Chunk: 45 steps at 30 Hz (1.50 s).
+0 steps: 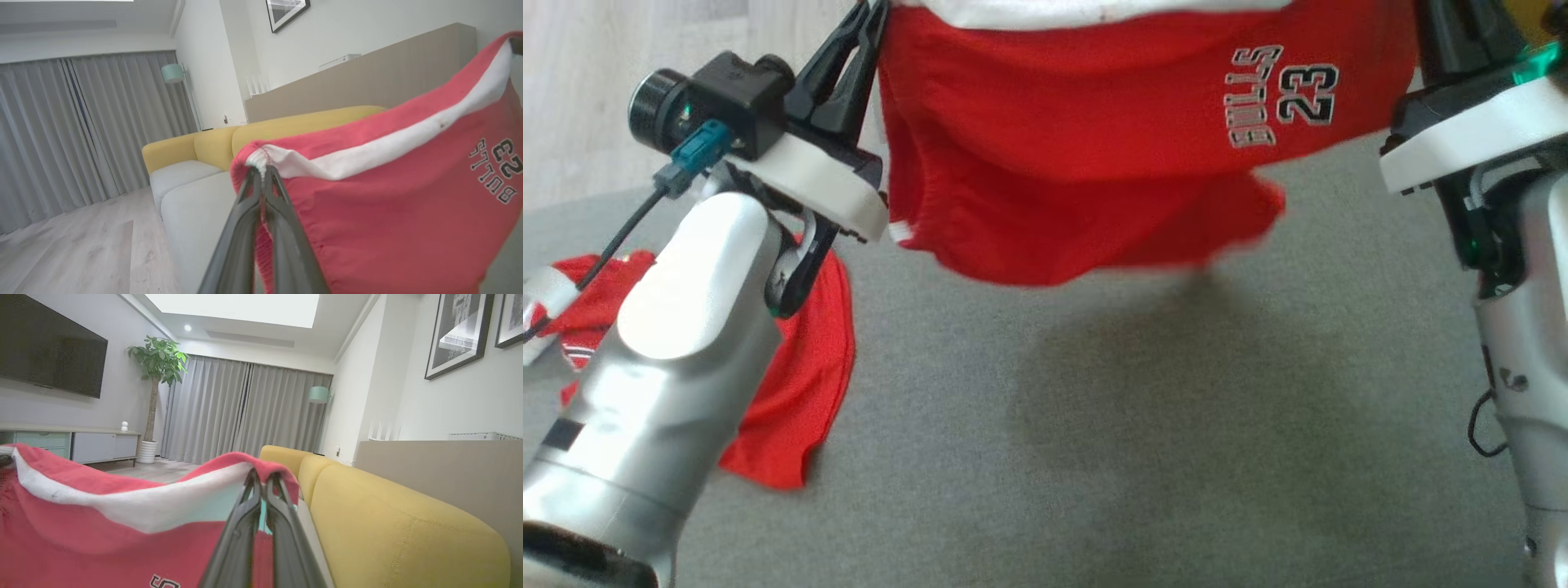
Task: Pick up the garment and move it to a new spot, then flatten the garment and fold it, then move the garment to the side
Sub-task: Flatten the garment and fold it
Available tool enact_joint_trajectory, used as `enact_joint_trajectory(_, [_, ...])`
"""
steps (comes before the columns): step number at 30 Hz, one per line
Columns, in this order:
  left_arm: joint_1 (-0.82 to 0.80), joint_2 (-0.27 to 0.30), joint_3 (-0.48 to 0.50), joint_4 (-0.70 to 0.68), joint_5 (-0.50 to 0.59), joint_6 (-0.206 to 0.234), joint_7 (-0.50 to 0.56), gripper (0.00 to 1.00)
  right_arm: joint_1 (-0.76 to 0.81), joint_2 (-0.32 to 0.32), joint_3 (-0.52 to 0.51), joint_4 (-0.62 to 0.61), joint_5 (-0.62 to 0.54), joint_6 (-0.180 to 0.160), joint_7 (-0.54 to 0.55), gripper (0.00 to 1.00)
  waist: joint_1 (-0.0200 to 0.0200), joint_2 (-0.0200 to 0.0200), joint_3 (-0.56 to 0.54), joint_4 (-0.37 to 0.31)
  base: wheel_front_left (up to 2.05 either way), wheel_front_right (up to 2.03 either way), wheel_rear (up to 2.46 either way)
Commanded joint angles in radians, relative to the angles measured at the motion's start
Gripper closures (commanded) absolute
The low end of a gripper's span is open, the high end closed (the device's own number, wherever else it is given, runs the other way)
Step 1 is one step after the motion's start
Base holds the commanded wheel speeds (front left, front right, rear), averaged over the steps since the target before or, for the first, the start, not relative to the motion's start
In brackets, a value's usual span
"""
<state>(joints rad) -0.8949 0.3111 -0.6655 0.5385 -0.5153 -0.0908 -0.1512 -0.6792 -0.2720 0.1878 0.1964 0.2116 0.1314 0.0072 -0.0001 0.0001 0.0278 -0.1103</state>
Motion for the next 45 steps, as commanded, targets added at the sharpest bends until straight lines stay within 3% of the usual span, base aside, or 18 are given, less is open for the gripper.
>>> enact_joint_trajectory(1, [-0.044, 0.042, 0.050, -0.051, -0.010, 0.013, -0.002, 1.00, -0.029, -0.013, 0.027, -0.025, 0.015, -0.001, -0.006, 1.00, 0.0001, -0.0001, -0.018, 0.007, 0.00, 0.00, 0.00])
enact_joint_trajectory(8, [0.050, 0.075, 0.034, -0.186, -0.017, 0.041, 0.033, 1.00, 0.057, -0.062, 0.025, -0.106, 0.029, -0.001, 0.030, 1.00, 0.0001, -0.0001, -0.043, 0.025, 0.00, 0.00, 0.00])
enact_joint_trajectory(12, [0.125, 0.123, 0.042, -0.325, -0.024, 0.088, 0.075, 1.00, 0.152, -0.077, -0.028, -0.228, 0.024, -0.001, 0.086, 1.00, 0.0001, -0.0001, -0.049, 0.034, 0.00, 0.00, 0.00])
enact_joint_trajectory(17, [0.187, 0.159, 0.060, -0.505, -0.033, 0.165, 0.142, 1.00, 0.258, -0.062, -0.103, -0.402, 0.004, -0.001, 0.184, 1.00, 0.0001, -0.0001, -0.034, 0.044, 0.00, 0.00, 0.00])
enact_joint_trajectory(22, [0.165, 0.176, 0.066, -0.563, -0.038, 0.190, 0.211, 1.00, 0.248, -0.044, -0.111, -0.447, 0.010, -0.001, 0.247, 1.00, 0.0001, -0.0001, 0.026, 0.041, 0.00, 0.00, 0.00])
enact_joint_trajectory(26, [0.091, 0.164, 0.088, -0.504, -0.072, 0.168, 0.240, 1.00, 0.131, -0.043, -0.094, -0.357, 0.022, -0.001, 0.253, 1.00, 0.0001, -0.0001, 0.117, 0.033, 0.00, 0.00, 0.00])
enact_joint_trajectory(31, [-0.087, 0.145, 0.107, -0.344, -0.070, 0.100, 0.221, 1.00, -0.129, -0.032, -0.040, -0.136, 0.024, -0.001, 0.190, 1.00, 0.0001, -0.0001, 0.249, 0.016, 0.00, 0.00, 0.00])
enact_joint_trajectory(33, [-0.232, 0.124, 0.137, -0.228, -0.063, 0.071, 0.176, 1.00, -0.319, -0.018, -0.042, 0.017, -0.005, -0.001, 0.109, 1.00, 0.0001, -0.0001, 0.322, 0.007, 0.00, 0.00, 0.00])
enact_joint_trajectory(37, [-0.393, 0.081, 0.163, -0.086, -0.043, 0.048, 0.072, 1.00, -0.505, 0.025, -0.115, 0.207, -0.072, -0.001, -0.047, 1.00, 0.0001, -0.0001, 0.377, 0.004, 0.00, 0.00, 0.00])
enact_joint_trajectory(45, [-0.448, -0.020, 0.117, 0.146, -0.037, -0.014, -0.075, 1.00, -0.534, 0.063, -0.111, 0.488, -0.151, -0.001, -0.198, 1.00, 0.0001, -0.0001, 0.407, 0.016, 0.00, 0.00, 0.00])
